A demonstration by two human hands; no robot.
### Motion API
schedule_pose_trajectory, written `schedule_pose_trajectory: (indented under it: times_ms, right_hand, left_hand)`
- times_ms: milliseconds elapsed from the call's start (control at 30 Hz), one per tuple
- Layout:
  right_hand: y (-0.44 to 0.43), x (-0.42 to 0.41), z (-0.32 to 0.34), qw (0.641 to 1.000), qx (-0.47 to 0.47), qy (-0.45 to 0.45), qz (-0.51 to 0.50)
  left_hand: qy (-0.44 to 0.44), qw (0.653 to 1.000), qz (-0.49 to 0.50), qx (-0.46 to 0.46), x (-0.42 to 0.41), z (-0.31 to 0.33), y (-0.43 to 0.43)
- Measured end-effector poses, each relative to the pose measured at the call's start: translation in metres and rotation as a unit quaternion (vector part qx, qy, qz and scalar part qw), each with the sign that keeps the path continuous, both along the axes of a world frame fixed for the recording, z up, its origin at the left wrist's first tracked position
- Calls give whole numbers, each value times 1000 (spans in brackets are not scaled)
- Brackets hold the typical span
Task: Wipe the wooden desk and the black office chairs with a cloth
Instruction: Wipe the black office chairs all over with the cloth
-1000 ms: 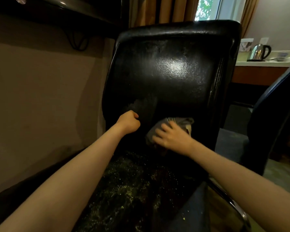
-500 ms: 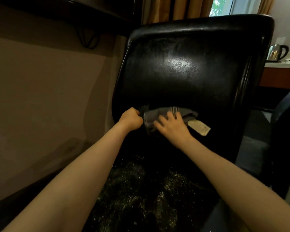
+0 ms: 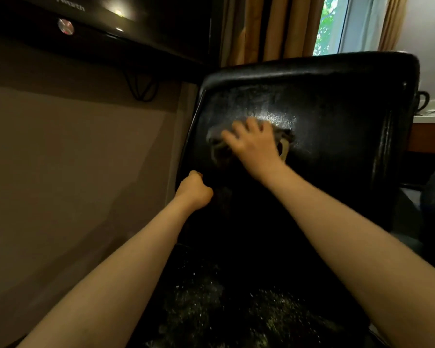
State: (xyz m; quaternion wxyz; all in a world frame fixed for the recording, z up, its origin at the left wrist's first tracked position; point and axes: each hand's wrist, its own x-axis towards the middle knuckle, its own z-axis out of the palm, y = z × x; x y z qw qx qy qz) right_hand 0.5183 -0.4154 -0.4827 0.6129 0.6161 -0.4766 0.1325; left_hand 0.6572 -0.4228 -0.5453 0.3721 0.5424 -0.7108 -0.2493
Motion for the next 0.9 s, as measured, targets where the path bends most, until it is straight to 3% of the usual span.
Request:
schedule_pose_trajectory:
  times_ms: [67,167,200,467,667,733,833,900]
  right_hand:
    - [-2,4,35,991,-7,-122,-56]
    - [-22,0,40,957,145,-237,-85]
    - [-25,0,33,952,157,-242,-99]
    - [-16,2,-74,976,180,-43,-117]
    - [8,-31,-167,946,261,143,-127]
    - [18,-44,-191,916,330,161,-161]
    - [29,-37,-168,915,341,172,-135]
    - [25,-14,-139,933,306,186,-42]
  left_hand:
    - [9,1000,1,-2,6,4,-5]
    - [5,1000,4,-5,17,6,-12]
    - [5,1000,7,-8,20,7,-13]
    - [7,999,26,22,38,-11,-11]
    - [17,999,22,43,47,-24,11]
    - [9,999,22,43,51,-22,15]
    - [7,999,24,25,62,-16,14]
    - [10,999,31,19,69,-13,9]
